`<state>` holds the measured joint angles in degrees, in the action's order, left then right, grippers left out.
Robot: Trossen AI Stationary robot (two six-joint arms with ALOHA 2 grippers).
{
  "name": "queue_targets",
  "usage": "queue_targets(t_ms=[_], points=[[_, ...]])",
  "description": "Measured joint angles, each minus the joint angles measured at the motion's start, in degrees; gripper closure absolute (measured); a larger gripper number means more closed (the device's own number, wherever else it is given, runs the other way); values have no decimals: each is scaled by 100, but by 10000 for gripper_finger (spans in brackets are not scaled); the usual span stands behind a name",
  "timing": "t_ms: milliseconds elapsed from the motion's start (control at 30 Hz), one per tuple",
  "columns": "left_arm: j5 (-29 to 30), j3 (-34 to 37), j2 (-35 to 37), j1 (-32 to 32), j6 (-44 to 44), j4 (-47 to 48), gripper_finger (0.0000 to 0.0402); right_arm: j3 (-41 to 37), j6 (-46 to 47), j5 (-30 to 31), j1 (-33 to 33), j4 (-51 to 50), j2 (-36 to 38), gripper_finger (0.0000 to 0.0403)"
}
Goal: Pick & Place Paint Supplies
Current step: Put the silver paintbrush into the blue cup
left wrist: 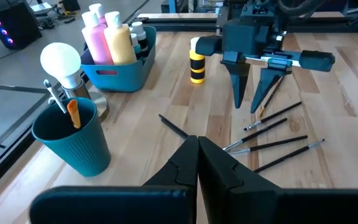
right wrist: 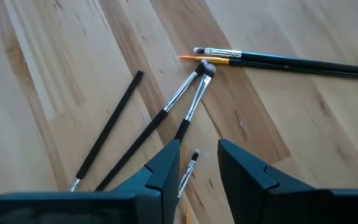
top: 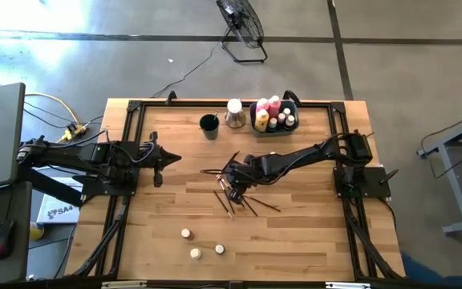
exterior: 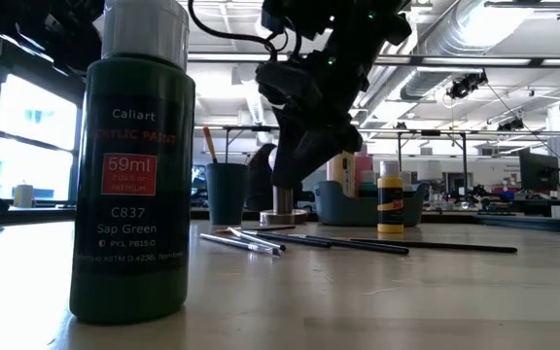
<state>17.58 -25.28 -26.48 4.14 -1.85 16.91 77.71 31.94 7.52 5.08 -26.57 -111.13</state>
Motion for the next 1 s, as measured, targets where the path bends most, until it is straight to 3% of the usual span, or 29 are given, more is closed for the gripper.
queue_targets(t_ms=[333,1000], points=[[0,0,0,1,-13,3,396,-11,-63,320,0,-24,-378,300],[-4,0,0,2,-17,47,396,0,304,-21,7,98,-606,300]])
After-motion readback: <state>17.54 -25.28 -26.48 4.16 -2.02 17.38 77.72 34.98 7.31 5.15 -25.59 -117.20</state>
